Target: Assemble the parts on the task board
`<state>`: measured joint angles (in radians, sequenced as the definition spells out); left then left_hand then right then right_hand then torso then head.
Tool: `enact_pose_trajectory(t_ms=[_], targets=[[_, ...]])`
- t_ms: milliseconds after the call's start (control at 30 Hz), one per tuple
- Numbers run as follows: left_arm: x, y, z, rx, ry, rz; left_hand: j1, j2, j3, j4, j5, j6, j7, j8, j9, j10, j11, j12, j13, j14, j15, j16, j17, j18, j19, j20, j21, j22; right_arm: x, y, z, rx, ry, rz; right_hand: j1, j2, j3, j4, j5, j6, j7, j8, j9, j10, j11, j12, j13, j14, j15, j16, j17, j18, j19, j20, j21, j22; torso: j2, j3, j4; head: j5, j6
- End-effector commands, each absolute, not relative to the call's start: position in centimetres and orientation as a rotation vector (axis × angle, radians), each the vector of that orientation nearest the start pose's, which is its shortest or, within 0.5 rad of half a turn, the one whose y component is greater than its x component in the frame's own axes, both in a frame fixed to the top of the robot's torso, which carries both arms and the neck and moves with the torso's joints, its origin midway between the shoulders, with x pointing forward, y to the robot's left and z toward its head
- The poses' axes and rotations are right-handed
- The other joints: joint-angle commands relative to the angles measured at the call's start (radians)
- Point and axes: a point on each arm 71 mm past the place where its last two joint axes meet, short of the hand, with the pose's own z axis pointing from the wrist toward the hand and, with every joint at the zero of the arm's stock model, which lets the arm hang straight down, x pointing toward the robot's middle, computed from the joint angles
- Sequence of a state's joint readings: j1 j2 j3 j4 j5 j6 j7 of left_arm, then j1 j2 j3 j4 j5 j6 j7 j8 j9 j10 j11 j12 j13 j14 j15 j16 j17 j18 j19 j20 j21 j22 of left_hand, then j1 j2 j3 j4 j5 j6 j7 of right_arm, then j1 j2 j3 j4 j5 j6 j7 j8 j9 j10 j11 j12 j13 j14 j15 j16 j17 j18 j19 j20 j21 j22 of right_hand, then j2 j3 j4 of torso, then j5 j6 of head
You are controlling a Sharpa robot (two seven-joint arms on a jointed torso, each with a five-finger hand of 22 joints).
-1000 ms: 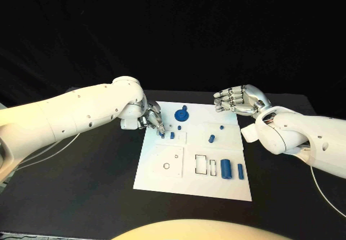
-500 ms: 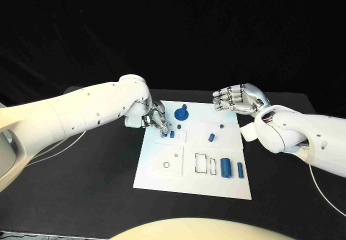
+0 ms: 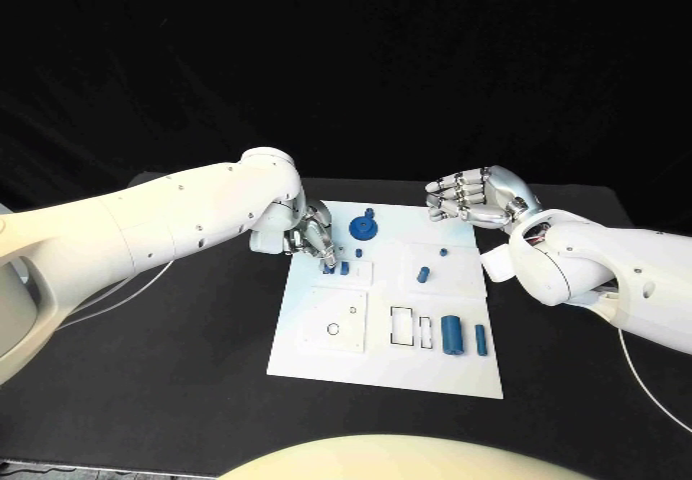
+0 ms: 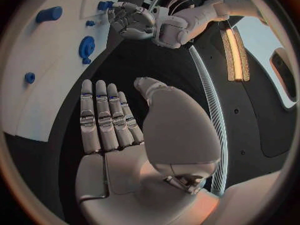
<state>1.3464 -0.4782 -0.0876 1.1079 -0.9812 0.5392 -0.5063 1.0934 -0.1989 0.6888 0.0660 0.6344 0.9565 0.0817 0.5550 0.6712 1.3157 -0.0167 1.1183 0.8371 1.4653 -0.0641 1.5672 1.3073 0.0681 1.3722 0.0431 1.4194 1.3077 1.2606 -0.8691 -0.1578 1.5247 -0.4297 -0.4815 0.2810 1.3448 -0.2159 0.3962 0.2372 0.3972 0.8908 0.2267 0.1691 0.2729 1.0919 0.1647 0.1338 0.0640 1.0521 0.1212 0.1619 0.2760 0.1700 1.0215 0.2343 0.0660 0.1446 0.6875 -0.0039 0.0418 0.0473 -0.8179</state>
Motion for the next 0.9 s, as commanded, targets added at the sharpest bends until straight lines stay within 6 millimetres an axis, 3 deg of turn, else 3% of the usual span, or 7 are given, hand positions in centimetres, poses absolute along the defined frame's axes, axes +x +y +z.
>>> enact_pose_trajectory(t_ms=[33,900], targets=[[54.3,14.2,-20.0,0.099,2.607,-0.354,0.026,0.013,0.17,-0.171,0.005,0.03,-0.021,0.005,0.0,0.005,-0.001,0.005,0.002,0.106,-0.006,0.004,0.263,-0.001,0.004,-0.001,0.006,0.008,48.5,-22.3,-18.7,0.686,1.536,1.199,-0.011,-0.001,-0.002,-0.006,0.004,0.006,0.003,-0.004,-0.001,0.005,0.001,-0.006,0.0,0.005,0.004,-0.003,-0.001,0.014,0.003,0.001,0.002,-0.001,0.001,-0.0005,0.0002,0.0,0.001],[55.0,15.3,-20.2,0.034,2.639,-0.347,0.026,0.011,0.171,-0.174,0.009,0.034,-0.022,0.005,-0.002,0.009,-0.002,0.01,0.01,0.106,-0.007,0.004,0.263,-0.001,0.004,-0.002,0.007,0.01,48.5,-22.2,-18.7,0.684,1.537,1.2,-0.011,-0.001,-0.002,-0.006,0.004,0.006,0.003,-0.004,-0.001,0.005,0.001,-0.006,0.0,0.005,0.004,-0.003,-0.001,0.014,0.003,0.001,0.002,-0.001,0.0,0.0,0.0012,0.0,-0.005]])
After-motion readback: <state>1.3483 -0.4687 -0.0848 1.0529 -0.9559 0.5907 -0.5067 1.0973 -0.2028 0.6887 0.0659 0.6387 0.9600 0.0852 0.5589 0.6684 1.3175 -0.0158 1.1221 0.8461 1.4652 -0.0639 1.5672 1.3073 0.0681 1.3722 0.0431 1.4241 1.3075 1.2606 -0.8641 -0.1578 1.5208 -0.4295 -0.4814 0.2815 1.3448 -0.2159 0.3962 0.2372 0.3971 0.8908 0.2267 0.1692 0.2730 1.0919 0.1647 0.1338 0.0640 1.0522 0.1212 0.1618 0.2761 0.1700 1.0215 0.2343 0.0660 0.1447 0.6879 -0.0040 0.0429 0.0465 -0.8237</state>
